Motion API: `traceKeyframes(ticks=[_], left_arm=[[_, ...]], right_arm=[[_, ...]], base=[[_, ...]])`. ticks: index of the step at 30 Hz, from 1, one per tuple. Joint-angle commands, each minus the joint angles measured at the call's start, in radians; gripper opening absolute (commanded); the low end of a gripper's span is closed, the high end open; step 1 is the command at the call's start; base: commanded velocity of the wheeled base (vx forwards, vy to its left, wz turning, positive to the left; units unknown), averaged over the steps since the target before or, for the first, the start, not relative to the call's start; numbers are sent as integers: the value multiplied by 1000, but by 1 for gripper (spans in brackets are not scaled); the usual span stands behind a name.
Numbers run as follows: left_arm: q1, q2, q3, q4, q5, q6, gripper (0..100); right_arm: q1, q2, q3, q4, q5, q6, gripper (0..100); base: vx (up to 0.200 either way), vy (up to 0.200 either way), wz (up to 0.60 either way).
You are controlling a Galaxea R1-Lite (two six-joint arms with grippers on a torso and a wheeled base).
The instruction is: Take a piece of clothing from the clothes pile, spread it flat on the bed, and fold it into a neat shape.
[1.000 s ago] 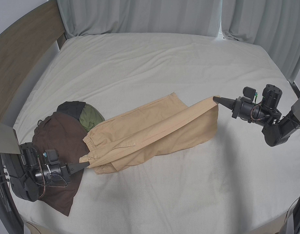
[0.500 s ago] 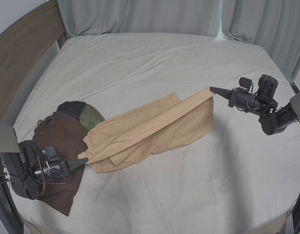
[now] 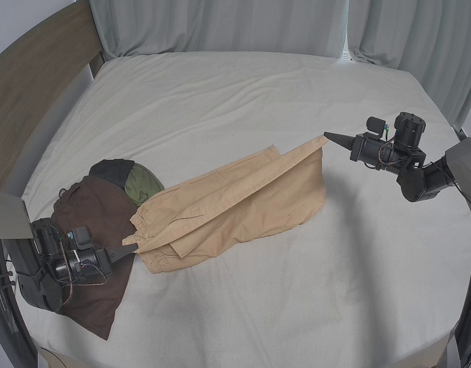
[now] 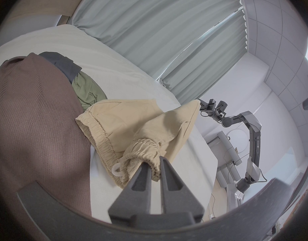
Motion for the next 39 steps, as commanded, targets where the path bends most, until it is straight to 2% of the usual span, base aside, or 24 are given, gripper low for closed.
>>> traceKeyframes(ticks=[1, 10, 15, 18, 24, 28, 37, 38, 39], left_arm=[[-5, 13, -22, -2, 2, -3, 0], [-20, 11, -99, -2, 33, -80, 0], [-36, 33, -132, -2, 60, -127, 0], [-28, 50, -143, -2, 79, -127, 0], [-2, 54, -137, -2, 79, -127, 0], [1, 59, -140, -2, 79, -129, 0], [-1, 102, -188, -4, 91, -130, 0], [-2, 108, -192, -4, 105, -129, 100], [-4, 110, -194, -4, 109, -129, 100]], right_arm=[[12, 34, -42, 24, 2, 0, 0], [51, 68, -97, 46, -27, 0, 0], [69, 112, -185, 118, -52, 0, 0], [72, 177, -277, 122, -89, 0, 0], [80, 230, -337, 139, -112, 0, 0], [78, 285, -426, 151, -153, 2, 0], [75, 324, -470, 158, -161, 2, 0], [74, 330, -481, 159, -164, 3, 0], [75, 331, -484, 159, -167, 3, 0]], base=[[0, 0, 0], [0, 0, 0], [0, 0, 0], [0, 0, 0], [0, 0, 0], [0, 0, 0], [0, 0, 0], [0, 0, 0], [0, 0, 0]])
